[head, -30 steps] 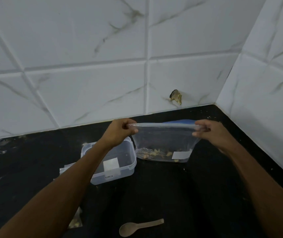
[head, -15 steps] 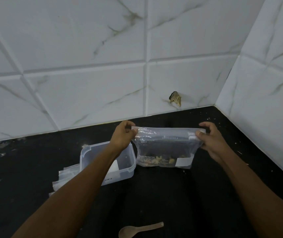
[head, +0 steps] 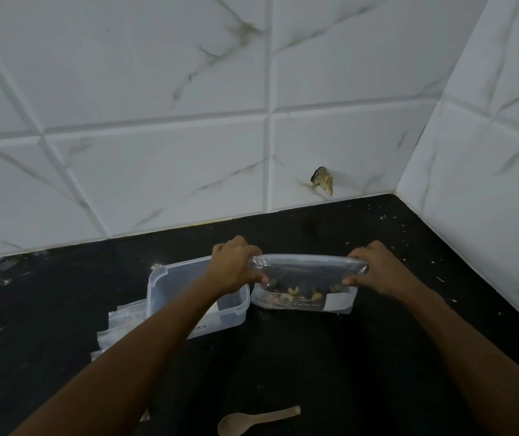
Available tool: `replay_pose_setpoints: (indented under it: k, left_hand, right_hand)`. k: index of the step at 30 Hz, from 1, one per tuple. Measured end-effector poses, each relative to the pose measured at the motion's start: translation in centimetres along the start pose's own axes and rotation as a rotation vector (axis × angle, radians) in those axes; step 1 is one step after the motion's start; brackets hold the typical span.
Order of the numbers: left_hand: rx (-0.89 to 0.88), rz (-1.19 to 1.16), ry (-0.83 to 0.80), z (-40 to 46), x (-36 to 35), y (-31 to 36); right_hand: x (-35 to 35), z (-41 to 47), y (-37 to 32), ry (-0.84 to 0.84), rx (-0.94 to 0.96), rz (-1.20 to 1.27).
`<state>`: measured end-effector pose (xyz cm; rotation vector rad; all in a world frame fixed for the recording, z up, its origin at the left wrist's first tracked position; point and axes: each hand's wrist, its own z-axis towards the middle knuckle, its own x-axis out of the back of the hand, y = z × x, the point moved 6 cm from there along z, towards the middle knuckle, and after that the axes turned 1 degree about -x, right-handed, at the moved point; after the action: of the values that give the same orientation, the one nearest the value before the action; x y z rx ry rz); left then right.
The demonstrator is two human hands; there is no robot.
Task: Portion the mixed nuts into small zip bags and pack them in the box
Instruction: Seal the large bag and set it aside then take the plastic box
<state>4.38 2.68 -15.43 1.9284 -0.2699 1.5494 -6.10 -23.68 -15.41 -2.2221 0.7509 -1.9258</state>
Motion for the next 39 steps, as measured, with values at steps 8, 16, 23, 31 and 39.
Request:
replay_pose_setpoints:
  k: [8,16,23,31,39]
  left_hand:
    - [-0.124,-0.286,0.212,0.1,2.8,0.9]
    - [-0.129,-0.37,0.448,-3.4,12.4,-1.4]
    - [0.092,-0.297,0.427,-10.3,13.9,-11.1]
    - [0.303,-0.265,0.342,-13.9,9.6,-17.3]
    - [0.279,-0.234,0.371,-13.2,8.7,-16.2]
  right_hand:
    - [4.2,-0.6,-3.3,0.075,0.076,-0.056]
    - [12.8,-2.1,-11.8,0.29,0.225,0.095]
    - [8.7,-1.0,-22.6,0.165,0.356,0.018]
    - [-1.5,3.4,-25.9,0.016,0.29,0.154]
    - [-7.7,4.1,-22.3,-0.165,0.121,0.595]
